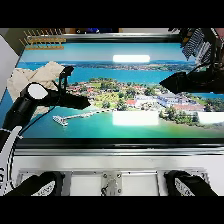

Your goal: Fold the clothes and pants, and hang the long-sleeved shirts on hangers.

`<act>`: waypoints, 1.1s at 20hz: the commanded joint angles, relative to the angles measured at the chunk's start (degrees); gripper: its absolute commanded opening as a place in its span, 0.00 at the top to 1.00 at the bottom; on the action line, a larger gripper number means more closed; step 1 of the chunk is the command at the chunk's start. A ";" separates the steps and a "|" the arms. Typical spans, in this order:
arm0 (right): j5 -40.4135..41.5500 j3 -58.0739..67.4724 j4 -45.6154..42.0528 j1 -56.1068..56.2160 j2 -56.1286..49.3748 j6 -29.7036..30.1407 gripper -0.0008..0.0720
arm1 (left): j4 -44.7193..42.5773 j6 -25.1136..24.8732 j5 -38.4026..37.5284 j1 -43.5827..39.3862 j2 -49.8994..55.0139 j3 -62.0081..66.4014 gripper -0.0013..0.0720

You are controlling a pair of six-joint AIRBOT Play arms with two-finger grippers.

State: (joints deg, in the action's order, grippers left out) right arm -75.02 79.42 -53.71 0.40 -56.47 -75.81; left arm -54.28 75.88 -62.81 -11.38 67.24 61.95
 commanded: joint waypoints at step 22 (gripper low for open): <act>-0.02 0.00 0.00 0.04 -0.02 0.00 0.95 | -36.24 11.47 16.76 25.99 15.61 23.69 0.07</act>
State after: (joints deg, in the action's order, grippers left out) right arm -75.05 79.42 -53.74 0.40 -56.47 -75.81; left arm -81.28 84.27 -47.97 9.10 76.47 80.16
